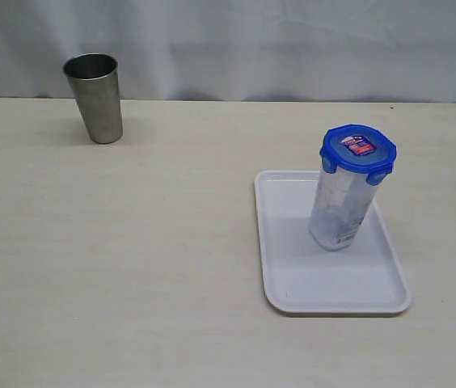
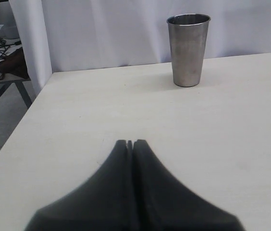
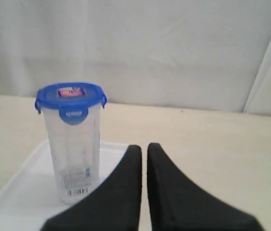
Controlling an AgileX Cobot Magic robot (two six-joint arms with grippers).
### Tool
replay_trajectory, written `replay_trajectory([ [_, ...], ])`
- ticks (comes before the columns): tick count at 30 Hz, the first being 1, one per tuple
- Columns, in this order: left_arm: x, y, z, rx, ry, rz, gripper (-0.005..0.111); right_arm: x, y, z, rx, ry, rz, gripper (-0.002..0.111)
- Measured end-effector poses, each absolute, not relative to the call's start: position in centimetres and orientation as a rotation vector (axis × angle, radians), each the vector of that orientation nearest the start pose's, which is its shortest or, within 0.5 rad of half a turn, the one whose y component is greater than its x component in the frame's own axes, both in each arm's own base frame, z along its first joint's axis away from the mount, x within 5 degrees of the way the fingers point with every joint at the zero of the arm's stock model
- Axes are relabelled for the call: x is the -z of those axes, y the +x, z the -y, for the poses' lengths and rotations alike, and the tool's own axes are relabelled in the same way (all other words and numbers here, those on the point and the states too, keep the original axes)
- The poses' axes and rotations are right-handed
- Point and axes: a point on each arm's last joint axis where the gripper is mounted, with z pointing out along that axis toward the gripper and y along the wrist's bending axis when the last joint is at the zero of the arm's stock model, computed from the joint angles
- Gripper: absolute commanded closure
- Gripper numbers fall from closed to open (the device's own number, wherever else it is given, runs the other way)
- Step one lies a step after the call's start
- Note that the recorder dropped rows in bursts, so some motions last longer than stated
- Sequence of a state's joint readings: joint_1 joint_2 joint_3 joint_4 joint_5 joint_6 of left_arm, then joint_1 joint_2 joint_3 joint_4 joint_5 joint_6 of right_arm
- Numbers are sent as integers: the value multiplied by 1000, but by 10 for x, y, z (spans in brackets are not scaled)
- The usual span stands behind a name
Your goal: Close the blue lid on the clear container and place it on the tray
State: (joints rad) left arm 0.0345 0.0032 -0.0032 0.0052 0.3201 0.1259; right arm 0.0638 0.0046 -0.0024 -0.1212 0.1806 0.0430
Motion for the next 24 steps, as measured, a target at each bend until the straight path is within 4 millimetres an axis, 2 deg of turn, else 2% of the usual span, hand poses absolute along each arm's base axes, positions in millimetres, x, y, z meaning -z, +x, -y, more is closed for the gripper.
replay_trajectory([
  [6,-185,54,-2,-119,86,-1803,107,-186,54,-1,45,-120,-1793,104],
  [24,-185,54,-2,-114,83,-1807,107,-184,54,-2,30,-127,-1816,104],
])
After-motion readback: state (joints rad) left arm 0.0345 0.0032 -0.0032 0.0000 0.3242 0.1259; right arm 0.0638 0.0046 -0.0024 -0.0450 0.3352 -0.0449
